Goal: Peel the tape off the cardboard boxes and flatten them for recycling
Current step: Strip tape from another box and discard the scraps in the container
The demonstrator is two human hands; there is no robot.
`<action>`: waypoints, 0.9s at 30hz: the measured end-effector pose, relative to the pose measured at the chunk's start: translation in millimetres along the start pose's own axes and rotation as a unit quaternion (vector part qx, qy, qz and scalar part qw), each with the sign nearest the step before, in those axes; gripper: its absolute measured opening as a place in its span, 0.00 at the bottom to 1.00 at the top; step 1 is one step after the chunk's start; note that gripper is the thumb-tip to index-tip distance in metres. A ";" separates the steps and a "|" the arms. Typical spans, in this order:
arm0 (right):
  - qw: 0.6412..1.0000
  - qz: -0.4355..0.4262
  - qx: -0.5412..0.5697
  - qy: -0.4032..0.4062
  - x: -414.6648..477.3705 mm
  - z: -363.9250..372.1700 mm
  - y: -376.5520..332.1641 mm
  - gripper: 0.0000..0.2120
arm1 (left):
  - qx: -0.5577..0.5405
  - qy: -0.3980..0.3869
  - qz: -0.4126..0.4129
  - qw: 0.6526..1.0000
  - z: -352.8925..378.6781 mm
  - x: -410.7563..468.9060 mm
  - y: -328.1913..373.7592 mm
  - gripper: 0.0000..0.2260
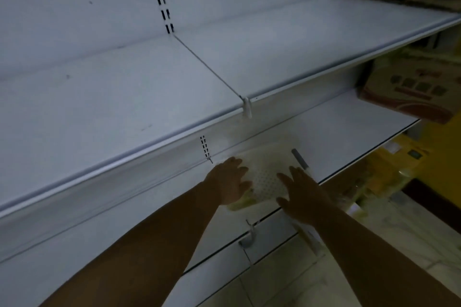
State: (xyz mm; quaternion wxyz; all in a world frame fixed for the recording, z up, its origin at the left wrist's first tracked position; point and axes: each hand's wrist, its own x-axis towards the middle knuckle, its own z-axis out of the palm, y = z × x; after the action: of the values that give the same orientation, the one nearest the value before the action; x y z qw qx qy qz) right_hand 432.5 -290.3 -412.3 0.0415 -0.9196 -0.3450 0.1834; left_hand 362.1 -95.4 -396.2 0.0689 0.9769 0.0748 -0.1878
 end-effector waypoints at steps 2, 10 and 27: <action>0.999 -0.006 -0.027 0.015 -12.7 -5.7 -7.5 0.33 | 0.008 0.005 0.034 0.999 -16.5 -11.3 15.2 0.26; 0.989 0.073 -0.117 0.048 -119.1 -72.3 -9.4 0.37 | 0.037 0.072 0.219 0.972 -87.6 -97.2 93.2 0.26; 0.921 -0.269 -0.149 0.239 -187.7 -207.7 -384.4 0.29 | -0.005 0.420 -0.040 0.906 -222.7 -430.9 -116.0 0.23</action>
State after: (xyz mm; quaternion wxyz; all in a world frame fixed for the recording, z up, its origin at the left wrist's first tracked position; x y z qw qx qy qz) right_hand 140.0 -110.2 -83.3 0.0333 -0.8044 -0.5822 -0.1131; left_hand 25.8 2.6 -41.2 0.0287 0.9611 0.1367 0.2381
